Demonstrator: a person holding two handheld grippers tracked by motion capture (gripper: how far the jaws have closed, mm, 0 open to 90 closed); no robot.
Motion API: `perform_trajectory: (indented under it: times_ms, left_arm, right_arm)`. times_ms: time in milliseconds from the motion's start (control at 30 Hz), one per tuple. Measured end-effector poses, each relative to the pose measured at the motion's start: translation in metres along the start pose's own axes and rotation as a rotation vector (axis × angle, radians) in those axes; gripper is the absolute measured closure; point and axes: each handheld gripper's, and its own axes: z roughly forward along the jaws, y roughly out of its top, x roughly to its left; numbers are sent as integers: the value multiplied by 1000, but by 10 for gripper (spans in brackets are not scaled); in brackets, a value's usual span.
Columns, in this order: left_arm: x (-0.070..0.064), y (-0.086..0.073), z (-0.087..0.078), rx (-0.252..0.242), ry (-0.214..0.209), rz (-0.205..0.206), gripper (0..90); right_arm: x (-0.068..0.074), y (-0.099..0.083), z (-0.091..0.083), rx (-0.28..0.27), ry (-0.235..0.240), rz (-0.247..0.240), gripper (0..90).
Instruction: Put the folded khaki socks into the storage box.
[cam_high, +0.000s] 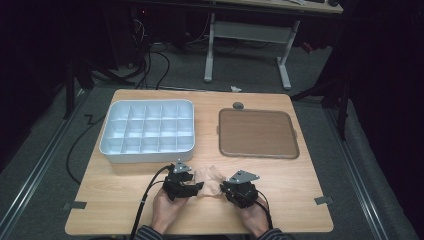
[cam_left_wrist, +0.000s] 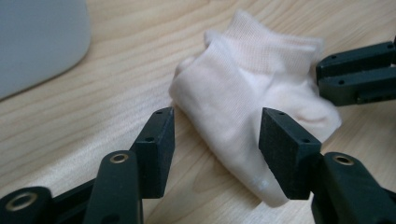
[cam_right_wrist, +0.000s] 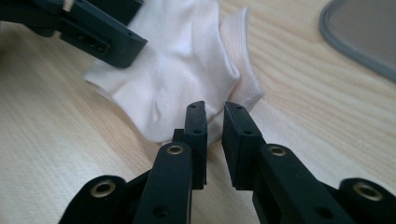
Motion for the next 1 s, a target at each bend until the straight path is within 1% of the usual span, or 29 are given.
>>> perform_trajectory:
  times_ms: [100, 133, 200, 233, 267, 300, 367, 400, 433, 467, 533, 567, 833, 867, 933, 1000]
  left_arm:
    - [2, 5, -4, -23, -12, -15, 472]
    - [4, 8, -6, -27, -14, -24, 472]
    - [6, 11, -6, -32, -12, -38, 473]
    - [6, 11, -6, -32, -12, -38, 472]
    - [10, 13, -5, -29, -13, -57, 472]
    - [10, 13, -5, -29, -13, -57, 472]
    - [14, 15, -3, -23, -17, -79, 471]
    - [16, 17, 0, -19, -19, -92, 471]
    - [16, 17, 0, -19, -19, -92, 471]
    - [19, 17, 2, -12, -17, -109, 473]
    - [20, 16, 4, -5, -10, -116, 473]
    - [21, 16, 6, 3, -10, -122, 474]
    - [24, 14, 10, 16, -15, -142, 494]
    - [24, 13, 12, 18, -7, -137, 493]
    - [24, 13, 13, 21, -7, -134, 497]
    - [25, 12, 14, 19, -11, -142, 511]
  right_arm:
    - [3, 5, -7, -29, 3, -9, 807]
    - [7, 9, -12, -50, 11, -16, 815]
    - [12, 13, -13, -60, 21, -26, 820]
    - [12, 13, -13, -60, 21, -26, 820]
    - [15, 15, -12, -61, 31, -36, 823]
    - [17, 17, -10, -60, 39, -42, 825]
    - [19, 18, -8, -56, 44, -45, 826]
    - [22, 20, -4, -51, 51, -44, 827]
    - [23, 20, -2, -49, 52, -44, 827]
    - [24, 21, 0, -46, 55, -40, 828]
    - [24, 21, 3, -49, 58, -41, 828]
    - [25, 21, 7, -40, 54, -40, 829]
    - [23, 16, 18, -9, 49, -29, 836]
    - [22, 15, 19, -4, 48, -30, 838]
    - [22, 15, 19, 0, 47, -31, 839]
    - [22, 14, 21, 7, 47, -32, 841]
